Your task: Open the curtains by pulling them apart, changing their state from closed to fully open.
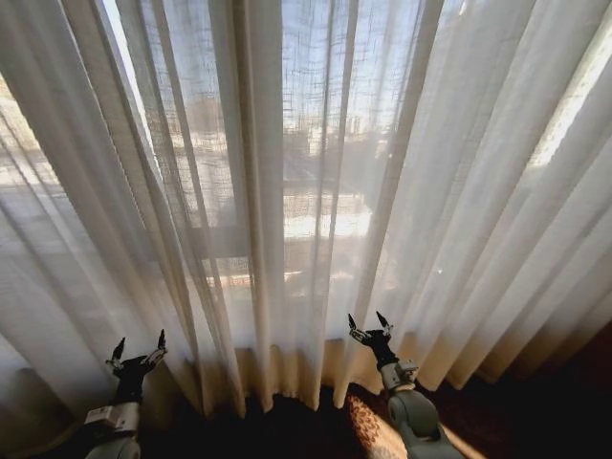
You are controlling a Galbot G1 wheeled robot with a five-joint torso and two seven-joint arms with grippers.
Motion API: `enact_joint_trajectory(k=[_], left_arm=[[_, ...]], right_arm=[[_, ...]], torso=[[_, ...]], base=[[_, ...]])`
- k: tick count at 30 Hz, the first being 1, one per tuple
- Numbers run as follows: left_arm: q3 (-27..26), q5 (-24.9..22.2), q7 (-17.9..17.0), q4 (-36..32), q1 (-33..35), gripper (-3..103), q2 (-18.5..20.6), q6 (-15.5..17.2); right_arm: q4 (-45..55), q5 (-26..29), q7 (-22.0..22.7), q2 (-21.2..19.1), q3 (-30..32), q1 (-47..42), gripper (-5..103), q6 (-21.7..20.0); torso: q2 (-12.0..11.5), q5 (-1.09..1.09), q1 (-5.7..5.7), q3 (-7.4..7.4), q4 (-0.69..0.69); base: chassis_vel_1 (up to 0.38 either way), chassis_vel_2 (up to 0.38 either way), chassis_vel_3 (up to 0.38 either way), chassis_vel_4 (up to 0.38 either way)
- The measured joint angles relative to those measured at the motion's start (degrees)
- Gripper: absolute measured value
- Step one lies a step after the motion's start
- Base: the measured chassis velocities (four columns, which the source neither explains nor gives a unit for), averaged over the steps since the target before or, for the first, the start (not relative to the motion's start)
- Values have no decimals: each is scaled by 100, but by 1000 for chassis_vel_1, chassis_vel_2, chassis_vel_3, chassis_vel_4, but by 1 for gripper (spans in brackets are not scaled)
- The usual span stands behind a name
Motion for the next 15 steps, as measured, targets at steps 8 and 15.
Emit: enact_joint_trajectory(k=[8,15], left_arm=[[0,0,0,0,-3,100,0,0],[0,0,0,0,-2,100,0,0]], right_arm=[[-354,-212,339,-115,-152,465,100,97],[-1024,-463,795,-188,-395,1118,100,4]], torso=[[-9,-2,17,7,1],[-8,0,10,4,1]], base=[[-16,18,21,-29],[-5,6,7,-9]])
